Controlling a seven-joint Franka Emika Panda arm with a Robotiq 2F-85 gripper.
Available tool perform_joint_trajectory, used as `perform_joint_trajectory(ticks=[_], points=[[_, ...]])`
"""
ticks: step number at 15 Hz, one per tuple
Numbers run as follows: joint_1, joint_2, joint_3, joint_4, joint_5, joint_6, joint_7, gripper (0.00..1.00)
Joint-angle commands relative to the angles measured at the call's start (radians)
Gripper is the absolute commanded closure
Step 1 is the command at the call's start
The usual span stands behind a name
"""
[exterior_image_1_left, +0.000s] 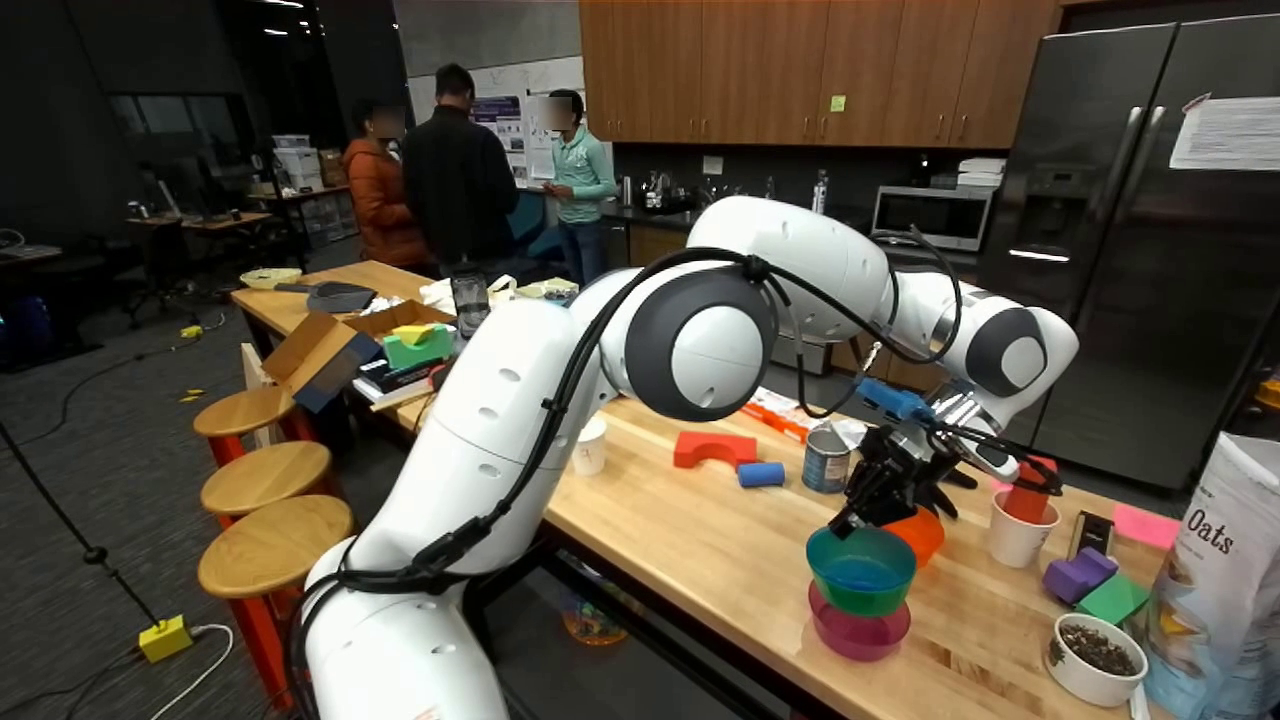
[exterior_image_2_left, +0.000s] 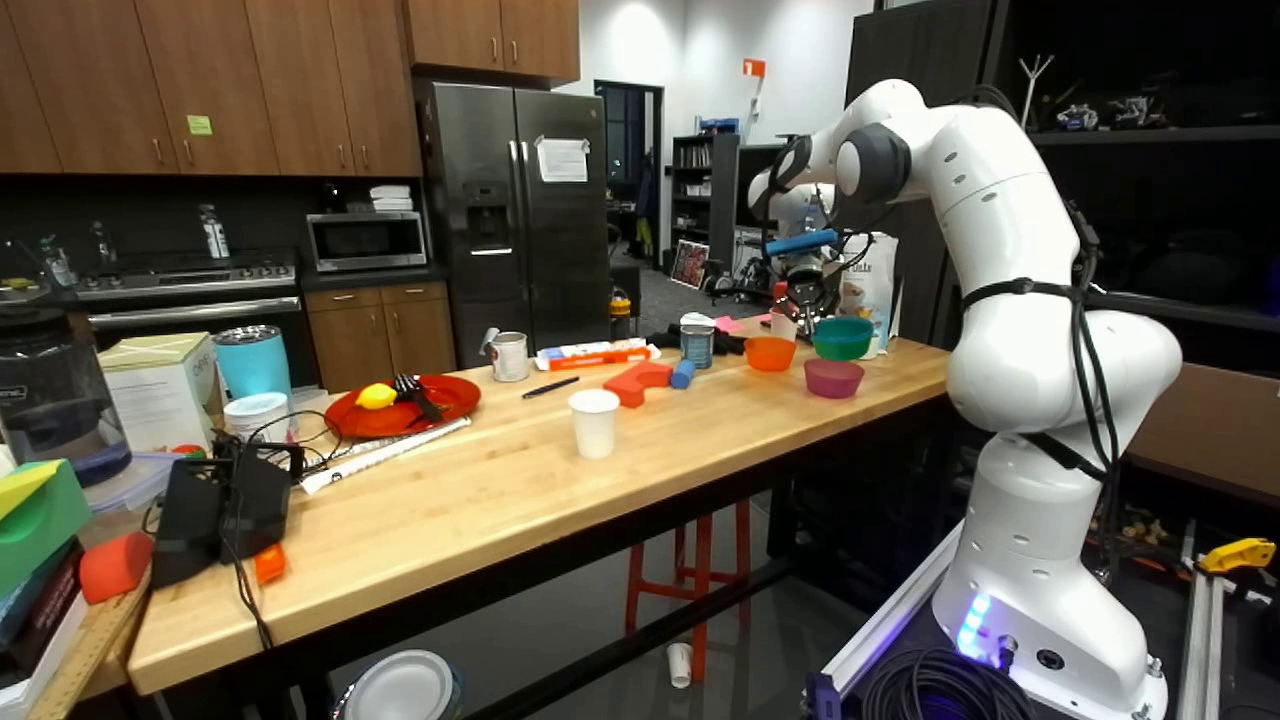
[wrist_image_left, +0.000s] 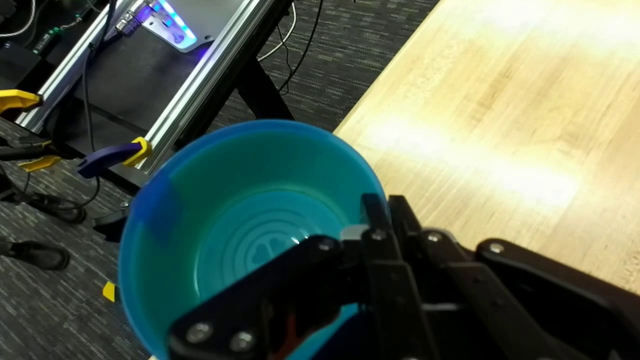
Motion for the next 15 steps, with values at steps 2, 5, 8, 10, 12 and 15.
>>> perform_joint_trajectory(ticks=[2,5,8,10,12,15], points=[[-0.011,0.009,0.002,0.003,0.022,-0.01,0.02,0.68],[-0.009,0.018,0.001,0.007,0.019,-0.014,0.027,0.57],[-0.009,0.023,0.001,0.01,0.019,-0.018,0.033,0.38],[-0.008,0.024,0.001,0.01,0.019,-0.02,0.035,0.23],[-0.008,0.025,0.001,0.011,0.018,-0.021,0.036,0.11],[-0.007,0.021,0.001,0.007,0.019,-0.017,0.035,0.0]])
